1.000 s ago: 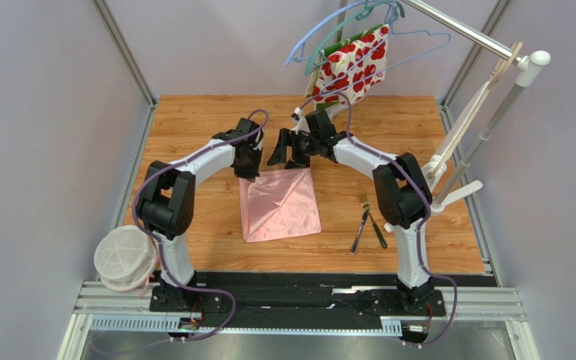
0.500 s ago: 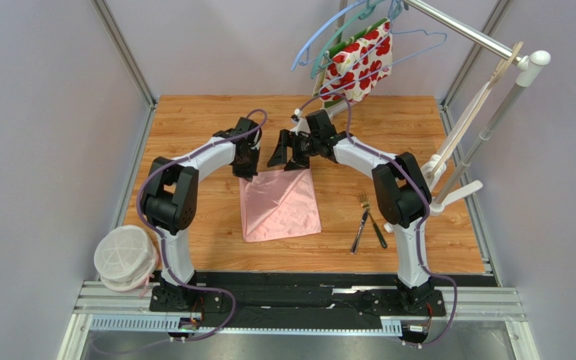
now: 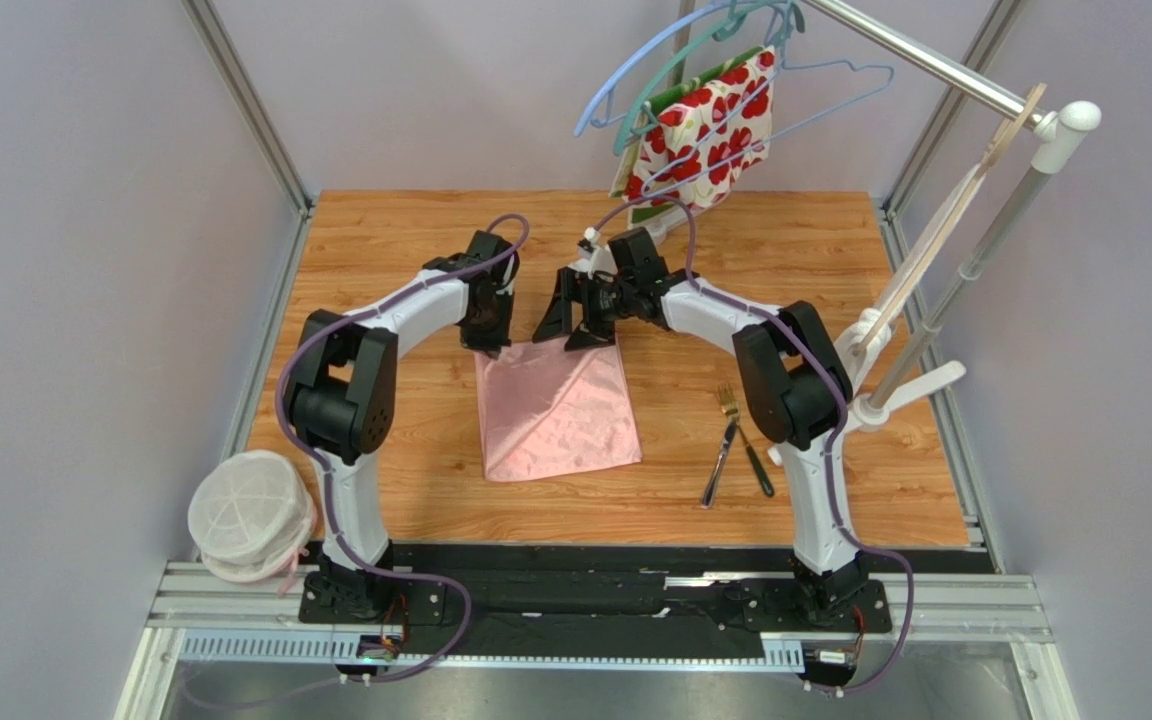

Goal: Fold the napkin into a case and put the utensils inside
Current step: Fold the top corner of the square-folded napkin at the center of the board, then smooth out the upper triangle-folded napkin at the center of the board.

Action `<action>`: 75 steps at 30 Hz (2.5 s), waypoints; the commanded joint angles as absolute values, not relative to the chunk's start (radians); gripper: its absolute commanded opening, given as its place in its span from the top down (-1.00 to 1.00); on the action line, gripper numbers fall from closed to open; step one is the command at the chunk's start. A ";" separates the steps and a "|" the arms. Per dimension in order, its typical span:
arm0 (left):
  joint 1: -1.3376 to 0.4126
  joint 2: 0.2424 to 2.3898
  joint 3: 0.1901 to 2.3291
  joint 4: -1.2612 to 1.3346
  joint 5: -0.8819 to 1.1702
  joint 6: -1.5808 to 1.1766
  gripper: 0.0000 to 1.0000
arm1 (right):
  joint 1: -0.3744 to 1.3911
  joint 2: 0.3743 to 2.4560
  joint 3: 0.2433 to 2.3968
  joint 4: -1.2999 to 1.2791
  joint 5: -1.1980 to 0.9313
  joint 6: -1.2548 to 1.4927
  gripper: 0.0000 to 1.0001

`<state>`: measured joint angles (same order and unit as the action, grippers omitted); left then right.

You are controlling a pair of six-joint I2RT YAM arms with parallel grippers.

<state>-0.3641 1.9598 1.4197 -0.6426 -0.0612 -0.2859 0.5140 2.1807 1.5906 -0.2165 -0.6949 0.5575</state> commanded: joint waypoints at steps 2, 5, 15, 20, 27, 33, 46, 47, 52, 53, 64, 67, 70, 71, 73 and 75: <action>-0.356 1.977 1.466 -0.626 -0.064 -0.295 1.00 | 0.517 2.198 1.601 -0.173 -0.710 0.554 -0.66; -0.354 1.967 1.465 -0.620 -0.075 -0.295 1.00 | 0.515 2.209 1.601 -0.173 -0.712 0.551 -0.66; -0.347 1.956 1.447 -0.615 -0.092 -0.295 1.00 | 0.515 2.240 1.621 -0.172 -0.715 0.551 -0.66; -0.345 1.953 1.442 -0.618 -0.110 -0.299 1.00 | 0.512 2.258 1.629 -0.172 -0.721 0.549 -0.66; -0.344 1.915 1.430 -0.621 -0.153 -0.327 0.82 | 0.511 2.292 1.661 -0.170 -0.742 0.548 -0.66; -0.345 1.626 1.228 -0.526 -0.094 -0.422 -0.33 | 0.511 2.293 1.664 -0.170 -0.756 0.549 -0.66; -0.344 1.384 0.749 -0.077 0.400 -0.650 1.00 | 0.514 2.326 1.706 -0.156 -0.795 0.577 -0.66; -0.344 1.375 0.732 -0.069 0.396 -0.656 1.00 | 0.514 2.326 1.707 -0.158 -0.792 0.577 -0.66; -0.344 1.344 0.649 -0.071 0.367 -0.661 1.00 | 0.514 2.333 1.712 -0.164 -0.790 0.577 -0.65; -0.344 1.329 0.631 -0.051 0.370 -0.678 1.00 | 0.512 2.335 1.712 -0.164 -0.790 0.577 -0.65; -0.347 1.209 0.391 0.029 0.359 -0.796 1.00 | 0.514 2.338 1.726 -0.181 -0.784 0.569 -0.65; -0.348 1.166 0.357 0.005 0.316 -0.795 1.00 | 0.514 2.339 1.721 -0.181 -0.781 0.568 -0.65; -0.348 1.128 0.339 -0.023 0.310 -0.790 1.00 | 0.514 2.341 1.720 -0.179 -0.781 0.568 -0.65; -0.351 1.118 0.336 -0.020 0.324 -0.785 1.00 | 0.514 2.341 1.720 -0.181 -0.781 0.568 -0.65; -0.359 1.073 0.337 -0.006 0.357 -0.756 1.00 | 0.514 2.344 1.724 -0.184 -0.782 0.566 -0.65; -0.359 1.023 0.336 -0.006 0.382 -0.761 1.00 | 0.514 2.342 1.730 -0.193 -0.784 0.563 -0.65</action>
